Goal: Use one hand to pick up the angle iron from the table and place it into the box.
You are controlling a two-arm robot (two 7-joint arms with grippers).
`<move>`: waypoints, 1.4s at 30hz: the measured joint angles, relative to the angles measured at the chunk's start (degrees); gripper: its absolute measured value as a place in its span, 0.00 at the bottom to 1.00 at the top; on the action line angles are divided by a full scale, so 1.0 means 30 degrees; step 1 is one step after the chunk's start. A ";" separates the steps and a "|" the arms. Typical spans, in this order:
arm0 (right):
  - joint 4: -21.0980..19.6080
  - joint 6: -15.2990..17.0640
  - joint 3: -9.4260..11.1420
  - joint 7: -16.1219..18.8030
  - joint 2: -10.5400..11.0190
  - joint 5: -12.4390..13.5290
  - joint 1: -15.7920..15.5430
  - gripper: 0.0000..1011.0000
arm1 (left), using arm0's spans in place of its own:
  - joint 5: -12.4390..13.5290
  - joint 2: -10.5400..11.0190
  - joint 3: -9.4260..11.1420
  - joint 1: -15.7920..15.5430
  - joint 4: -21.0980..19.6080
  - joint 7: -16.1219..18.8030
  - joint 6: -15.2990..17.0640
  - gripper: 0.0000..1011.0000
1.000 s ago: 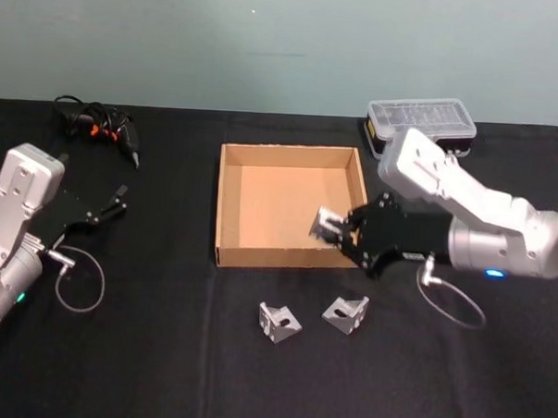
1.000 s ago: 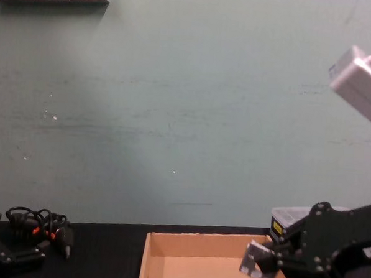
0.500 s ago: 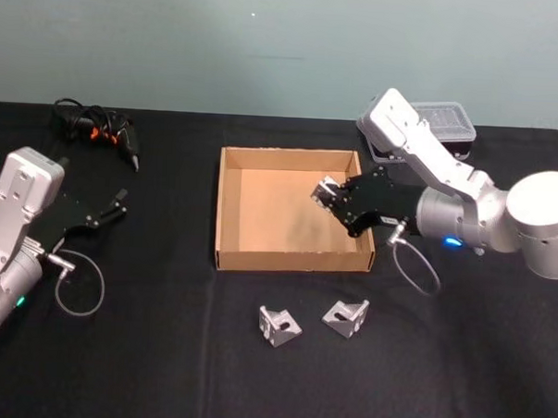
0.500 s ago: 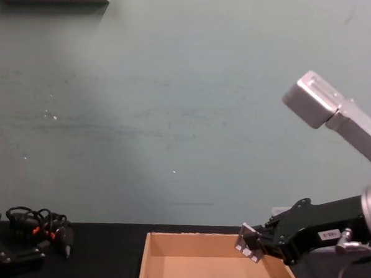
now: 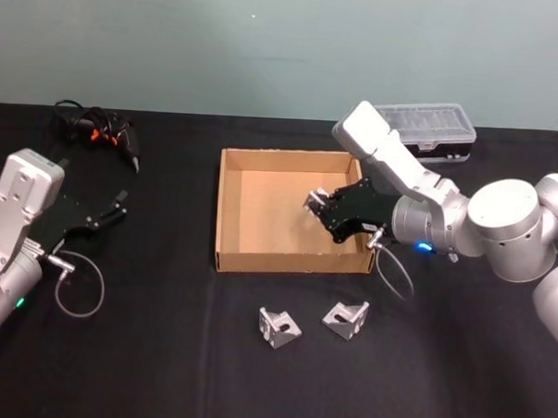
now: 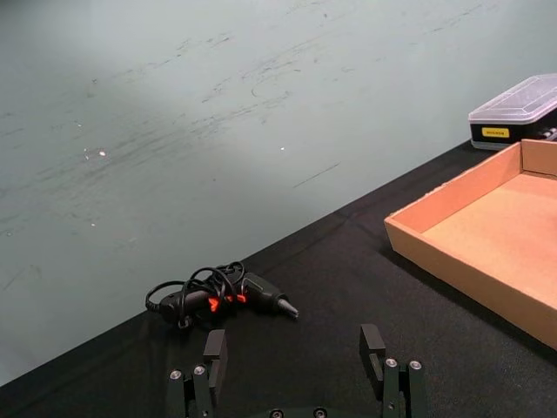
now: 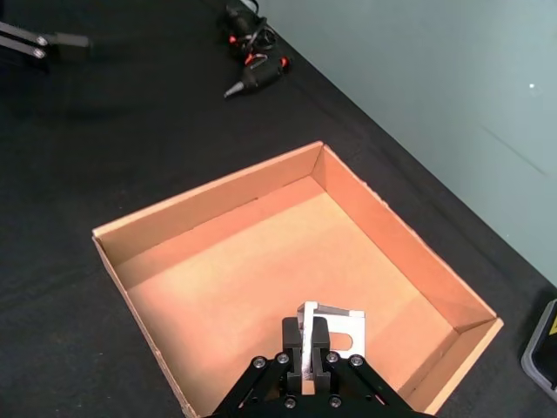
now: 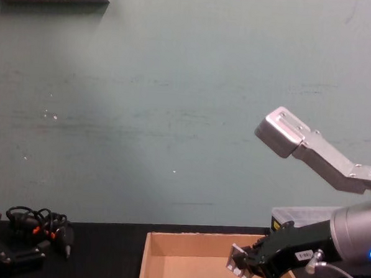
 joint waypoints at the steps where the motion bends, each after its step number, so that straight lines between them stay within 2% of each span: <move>1: 0.0076 -0.0002 0.0002 -0.0015 -0.0047 -0.0057 0.0000 0.07 | 0.0000 -0.0001 0.0000 0.0000 -0.0001 0.0000 0.0000 0.99; 13: 0.0660 -0.0086 0.0338 0.0034 -0.0389 -0.0680 -0.0167 0.07 | 0.0000 0.0000 0.0000 0.0000 0.0000 0.0000 0.0000 0.99; 16: 0.0722 -0.0172 0.0382 0.0184 -0.0426 -0.0752 -0.0177 0.11 | -0.0001 0.0000 -0.0001 0.0001 0.0000 0.0000 0.0000 0.99; 20: 0.0775 -0.0388 0.0597 0.0383 -0.0533 -0.0789 -0.0261 0.25 | 0.0000 0.0000 0.0000 0.0000 0.0000 0.0000 0.0000 0.99; 22: 0.0739 -0.0439 0.0699 0.0392 -0.0543 -0.0787 -0.0307 0.28 | 0.0000 0.0000 -0.0001 0.0000 0.0000 0.0000 0.0000 0.99; 23: 0.0658 -0.0501 0.0814 0.0391 -0.0549 -0.0779 -0.0364 0.35 | -0.0001 0.0000 0.0000 -0.0001 0.0000 0.0000 0.0000 0.99; 32: -0.0009 -0.0881 0.1494 0.0294 -0.0372 -0.0516 -0.0828 0.61 | 0.0000 0.0000 -0.0001 0.0000 0.0000 0.0000 -0.0001 0.99; 33: -0.0200 -0.0928 0.1573 0.0298 -0.0276 -0.0490 -0.0926 0.67 | 0.0000 0.0000 0.0001 0.0000 0.0000 0.0000 -0.0001 0.99; 36: -0.0581 -0.1025 0.1690 0.0334 -0.0047 -0.0435 -0.1109 0.73 | 0.0000 0.0000 -0.0001 0.0000 0.0000 0.0000 0.0000 0.99; 37: -0.0827 -0.1061 0.1768 0.0363 0.0121 -0.0395 -0.1227 0.78 | 0.0000 -0.0001 0.0000 0.0000 0.0000 0.0000 -0.0001 0.99; 42: -0.2026 -0.1224 0.2141 0.0626 0.0934 -0.0159 -0.1767 0.92 | 0.0000 0.0000 -0.0001 -0.0001 0.0000 0.0000 0.0000 0.99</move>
